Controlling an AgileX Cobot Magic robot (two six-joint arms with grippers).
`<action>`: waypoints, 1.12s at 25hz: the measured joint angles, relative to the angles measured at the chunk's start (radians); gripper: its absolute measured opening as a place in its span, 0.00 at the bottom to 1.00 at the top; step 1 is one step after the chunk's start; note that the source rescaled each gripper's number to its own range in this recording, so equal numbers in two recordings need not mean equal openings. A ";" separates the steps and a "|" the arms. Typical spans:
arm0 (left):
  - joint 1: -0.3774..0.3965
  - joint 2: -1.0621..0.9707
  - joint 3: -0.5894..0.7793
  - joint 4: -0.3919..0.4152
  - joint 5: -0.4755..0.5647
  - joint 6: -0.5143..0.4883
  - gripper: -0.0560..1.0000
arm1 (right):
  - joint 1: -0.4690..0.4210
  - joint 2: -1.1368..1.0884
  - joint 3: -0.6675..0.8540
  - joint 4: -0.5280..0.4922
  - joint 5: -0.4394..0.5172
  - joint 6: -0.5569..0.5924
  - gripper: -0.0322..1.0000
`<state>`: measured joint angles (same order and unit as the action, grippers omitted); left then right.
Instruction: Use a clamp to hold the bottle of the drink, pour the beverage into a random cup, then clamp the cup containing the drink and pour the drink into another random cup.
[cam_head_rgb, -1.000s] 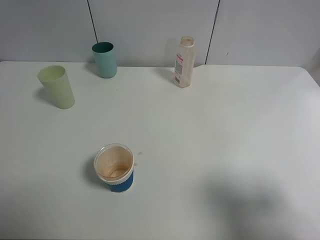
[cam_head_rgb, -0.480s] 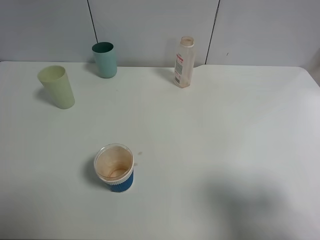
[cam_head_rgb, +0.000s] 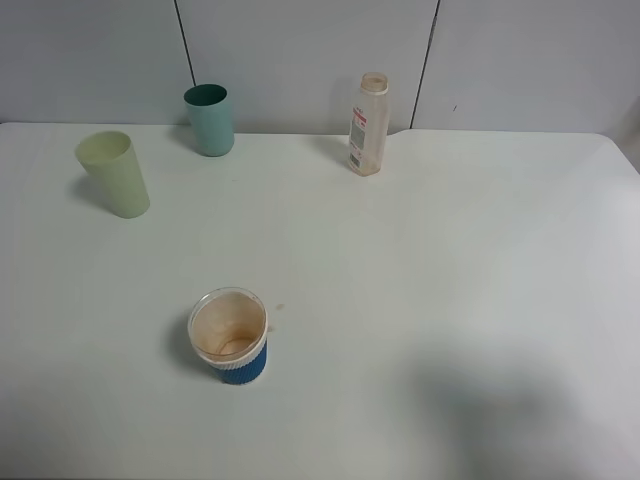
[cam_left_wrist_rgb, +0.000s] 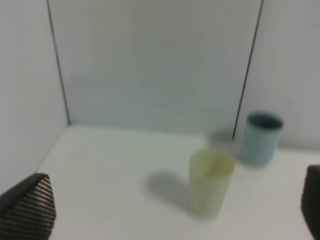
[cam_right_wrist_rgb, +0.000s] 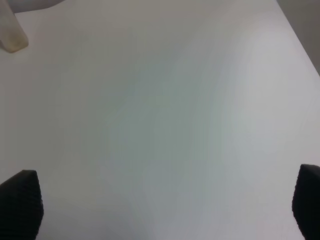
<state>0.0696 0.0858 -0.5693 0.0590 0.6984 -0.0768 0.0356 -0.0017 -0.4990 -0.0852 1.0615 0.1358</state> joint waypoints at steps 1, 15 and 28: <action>0.000 -0.016 -0.007 0.000 0.039 0.009 1.00 | 0.000 0.000 0.000 0.000 0.000 0.000 1.00; 0.000 -0.091 -0.015 0.010 0.394 0.018 1.00 | 0.000 0.000 0.000 0.000 0.000 0.000 1.00; 0.000 -0.092 0.064 -0.030 0.359 0.022 1.00 | 0.000 0.000 0.000 0.000 0.000 0.000 1.00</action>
<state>0.0696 -0.0063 -0.5057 0.0287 1.0576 -0.0553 0.0356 -0.0017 -0.4990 -0.0852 1.0615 0.1358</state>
